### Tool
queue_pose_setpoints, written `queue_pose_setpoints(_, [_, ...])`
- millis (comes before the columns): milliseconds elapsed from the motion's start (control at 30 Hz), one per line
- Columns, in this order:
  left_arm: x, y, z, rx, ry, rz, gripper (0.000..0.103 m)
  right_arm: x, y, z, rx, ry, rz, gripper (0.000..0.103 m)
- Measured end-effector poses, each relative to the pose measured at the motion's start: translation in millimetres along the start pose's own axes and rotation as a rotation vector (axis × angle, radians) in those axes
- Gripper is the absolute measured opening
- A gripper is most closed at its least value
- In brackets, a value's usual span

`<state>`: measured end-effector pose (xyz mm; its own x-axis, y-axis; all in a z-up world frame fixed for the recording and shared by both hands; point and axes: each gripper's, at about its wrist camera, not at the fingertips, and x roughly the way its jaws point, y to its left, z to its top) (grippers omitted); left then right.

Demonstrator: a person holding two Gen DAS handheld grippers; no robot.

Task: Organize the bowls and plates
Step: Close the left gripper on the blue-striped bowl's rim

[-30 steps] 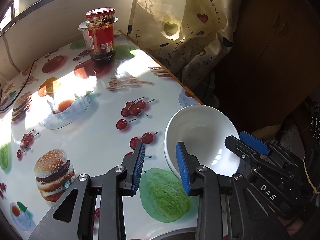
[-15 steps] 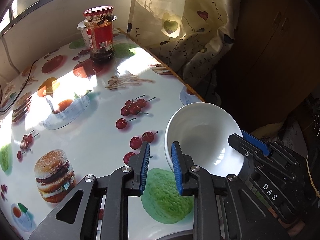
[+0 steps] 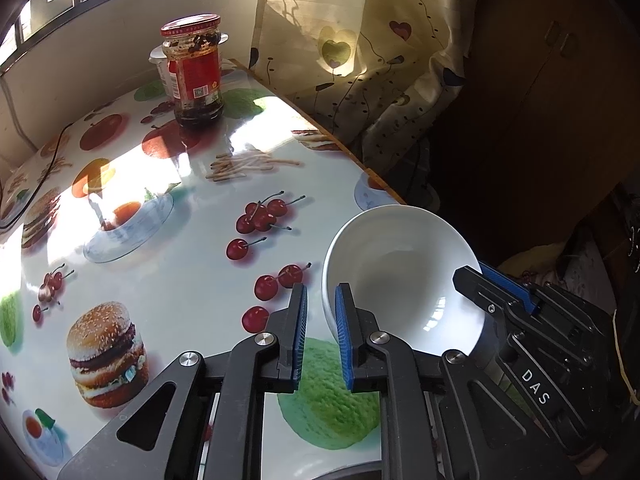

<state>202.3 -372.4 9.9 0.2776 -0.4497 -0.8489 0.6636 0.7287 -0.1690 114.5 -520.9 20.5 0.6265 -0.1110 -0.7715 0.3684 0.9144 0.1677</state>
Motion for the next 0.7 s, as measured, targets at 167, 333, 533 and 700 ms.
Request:
queue_pose_setpoints(167, [0.4,-1.5,0.2,0.003,-0.003,-0.003,0.010,-0.1,-0.4,0.7,0.003,0.000,0.001,0.012])
queue_pose_setpoints(333, [0.1,-4.8,-0.5,0.019,-0.012,0.008,0.007,-0.2,-0.4,0.7,0.005,0.000,0.002,0.012])
queue_pose_setpoints(533, [0.2,-5.0,-0.2,0.019,-0.014,0.010,0.006,-0.6,-0.4,0.6,0.005,0.000,0.001,0.012])
queue_pose_setpoints(700, [0.3,-4.5,0.3,0.017,-0.015,0.010,0.006,-0.8,-0.4,0.7,0.005,0.000,0.001,0.012])
